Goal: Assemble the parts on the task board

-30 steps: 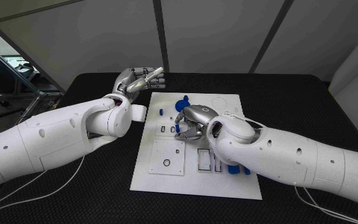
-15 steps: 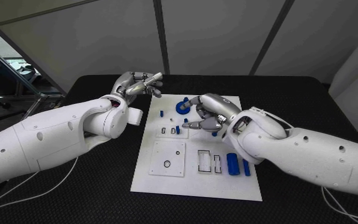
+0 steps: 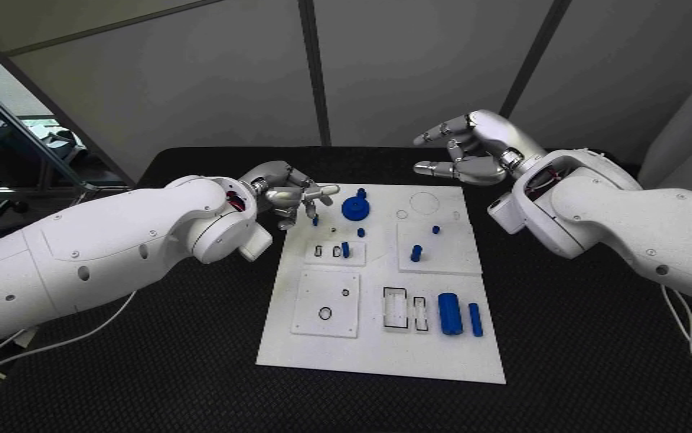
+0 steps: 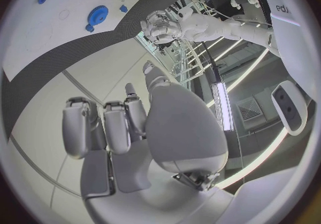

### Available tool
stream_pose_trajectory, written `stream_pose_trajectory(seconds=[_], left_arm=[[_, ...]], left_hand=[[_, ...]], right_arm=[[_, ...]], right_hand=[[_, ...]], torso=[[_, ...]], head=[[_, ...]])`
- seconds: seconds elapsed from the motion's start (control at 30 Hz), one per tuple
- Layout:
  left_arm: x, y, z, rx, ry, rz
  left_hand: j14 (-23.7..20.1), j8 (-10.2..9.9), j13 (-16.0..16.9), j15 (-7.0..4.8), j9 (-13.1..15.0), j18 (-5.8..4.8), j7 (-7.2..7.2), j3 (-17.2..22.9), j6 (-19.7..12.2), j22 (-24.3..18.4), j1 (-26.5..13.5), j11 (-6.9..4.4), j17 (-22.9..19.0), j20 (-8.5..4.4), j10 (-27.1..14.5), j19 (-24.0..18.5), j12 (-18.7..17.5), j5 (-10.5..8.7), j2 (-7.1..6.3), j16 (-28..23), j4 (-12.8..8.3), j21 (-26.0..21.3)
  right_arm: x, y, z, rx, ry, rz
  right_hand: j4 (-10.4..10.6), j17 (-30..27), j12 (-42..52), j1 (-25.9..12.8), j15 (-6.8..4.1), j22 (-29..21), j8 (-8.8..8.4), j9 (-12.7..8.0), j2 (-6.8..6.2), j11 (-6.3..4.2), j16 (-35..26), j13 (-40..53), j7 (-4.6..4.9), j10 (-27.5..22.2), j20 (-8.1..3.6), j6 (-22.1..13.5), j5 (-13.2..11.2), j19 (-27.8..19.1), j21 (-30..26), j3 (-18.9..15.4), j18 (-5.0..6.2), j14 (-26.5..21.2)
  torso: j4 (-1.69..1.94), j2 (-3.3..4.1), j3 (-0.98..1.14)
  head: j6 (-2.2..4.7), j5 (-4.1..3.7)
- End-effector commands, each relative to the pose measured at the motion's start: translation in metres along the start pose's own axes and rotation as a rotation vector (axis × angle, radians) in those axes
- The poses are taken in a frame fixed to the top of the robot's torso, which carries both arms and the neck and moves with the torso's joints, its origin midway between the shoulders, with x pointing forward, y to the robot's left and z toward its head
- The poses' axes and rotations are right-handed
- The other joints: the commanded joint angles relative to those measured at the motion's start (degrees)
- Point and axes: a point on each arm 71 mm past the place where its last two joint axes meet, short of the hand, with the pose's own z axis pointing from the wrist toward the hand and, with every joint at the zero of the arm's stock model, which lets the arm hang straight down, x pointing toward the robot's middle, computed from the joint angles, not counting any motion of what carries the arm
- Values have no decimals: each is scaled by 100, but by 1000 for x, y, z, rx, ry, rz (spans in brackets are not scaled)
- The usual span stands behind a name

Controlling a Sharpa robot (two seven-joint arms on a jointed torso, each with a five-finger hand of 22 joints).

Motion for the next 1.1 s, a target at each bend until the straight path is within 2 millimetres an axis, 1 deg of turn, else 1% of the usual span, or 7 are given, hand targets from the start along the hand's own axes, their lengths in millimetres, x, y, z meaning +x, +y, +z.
stream_pose_trajectory(seconds=[0.03,0.13,0.2,0.37,0.53,0.7,1.1], left_arm=[[6,6,1,-192,63,318],[12,3,4,-233,76,396],[18,1,8,-260,86,437],[32,-5,18,-292,106,500],[40,-9,26,-304,120,526],[44,-11,31,-311,136,539],[55,-15,40,-318,171,560]], left_hand=[[279,380,1563,-77,320,-221,-85,-96,-81,779,-112,-81,395,-66,241,350,1504,-29,37,298,52,501],[310,761,2617,-128,657,-329,-124,-210,-280,1387,-288,-121,492,-103,396,641,2457,-34,99,361,60,858],[313,864,2731,-120,780,-364,-126,-268,-402,1591,-410,-116,503,-117,379,759,2567,-86,115,364,77,969],[313,963,2405,-112,931,-408,-87,-322,-626,1814,-496,-91,510,-123,68,911,2291,-116,101,361,86,1079],[313,1000,2514,-110,975,-451,-87,-322,-658,2026,-501,-91,510,-122,118,1021,2383,-112,112,359,82,1194],[314,1036,2620,-112,1015,-473,-90,-316,-680,2134,-478,-94,513,-124,176,1078,2477,-107,119,359,74,1253],[313,1113,2750,-118,1091,-497,-102,-315,-698,2256,-443,-103,514,-128,246,1140,2600,-106,118,356,68,1320]], right_arm=[[-8,-3,0,2,3,104],[-13,-6,0,11,-6,91],[-15,-7,0,17,-9,84],[-17,-10,0,27,-11,69],[-19,-13,1,42,-14,57],[-19,-14,2,50,-12,50],[-16,-16,6,66,0,40]], right_hand=[[-53,270,-18,-6,-44,638,21,-9,71,-12,-42,129,-7,-16,-21,59,78,-24,-32,-7,73,274],[-70,254,-26,-7,-51,623,25,-19,83,-18,-58,117,-11,-18,-30,62,152,-31,-48,-14,77,275],[-71,248,-27,-10,-52,611,26,-21,84,-18,-63,116,-12,-17,-32,63,164,-40,-58,-17,80,274],[-83,247,-33,-10,-56,597,29,-28,100,-22,-70,107,-14,-19,-37,66,222,-48,-73,-18,83,277],[-97,238,-42,-11,-61,587,30,-40,111,-25,-83,95,-16,-23,-43,65,311,-51,-86,-22,85,279],[-101,234,-44,-13,-62,573,30,-44,114,-25,-87,92,-16,-24,-45,63,336,-61,-99,-25,89,280],[-98,224,-49,-24,-63,565,30,-48,121,-25,-97,84,-16,-28,-46,62,363,-66,-108,-29,91,279]], torso=[[8,-71,32],[12,-96,43],[28,-115,43],[40,-142,45],[23,-142,48],[45,-133,43],[40,-126,38]], head=[[-51,1],[-74,16],[-84,25],[-148,46],[-146,63],[-153,53],[-216,69]])
